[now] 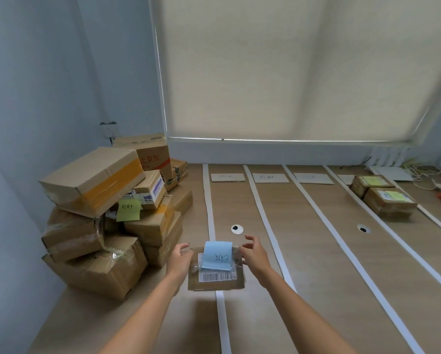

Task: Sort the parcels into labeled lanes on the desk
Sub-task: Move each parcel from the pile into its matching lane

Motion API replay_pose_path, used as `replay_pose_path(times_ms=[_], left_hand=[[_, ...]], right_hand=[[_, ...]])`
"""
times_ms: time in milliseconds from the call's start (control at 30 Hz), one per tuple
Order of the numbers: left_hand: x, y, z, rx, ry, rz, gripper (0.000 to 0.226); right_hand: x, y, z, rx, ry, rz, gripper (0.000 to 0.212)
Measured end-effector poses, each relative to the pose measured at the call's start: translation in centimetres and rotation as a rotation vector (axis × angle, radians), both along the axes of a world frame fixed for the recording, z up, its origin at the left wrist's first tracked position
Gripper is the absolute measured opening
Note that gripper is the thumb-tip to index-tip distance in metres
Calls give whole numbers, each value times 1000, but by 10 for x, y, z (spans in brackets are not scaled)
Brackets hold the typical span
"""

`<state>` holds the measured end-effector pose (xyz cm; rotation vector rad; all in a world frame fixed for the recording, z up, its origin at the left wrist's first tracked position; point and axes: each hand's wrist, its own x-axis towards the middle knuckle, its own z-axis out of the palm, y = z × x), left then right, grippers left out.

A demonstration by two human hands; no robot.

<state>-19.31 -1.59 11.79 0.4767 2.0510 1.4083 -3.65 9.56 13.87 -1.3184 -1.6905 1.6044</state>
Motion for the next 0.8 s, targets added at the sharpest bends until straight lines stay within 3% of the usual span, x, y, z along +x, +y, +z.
replay_pose_path(times_ms=[133, 300, 600, 800], left_hand=[[-3, -4, -3, -9, -30, -31, 35], [-1, -5, -4, -14, -84, -66, 36], [4, -6, -5, -8, -68, -58, 43], [16, -2, -21, -37, -51, -81, 41]], right_hand=[[7, 0, -5, 17, -21, 49, 46], [9, -3, -9, -16, -19, 35, 25], [22, -5, -12, 57, -95, 35, 38], [33, -9, -17, -26, -78, -38, 28]])
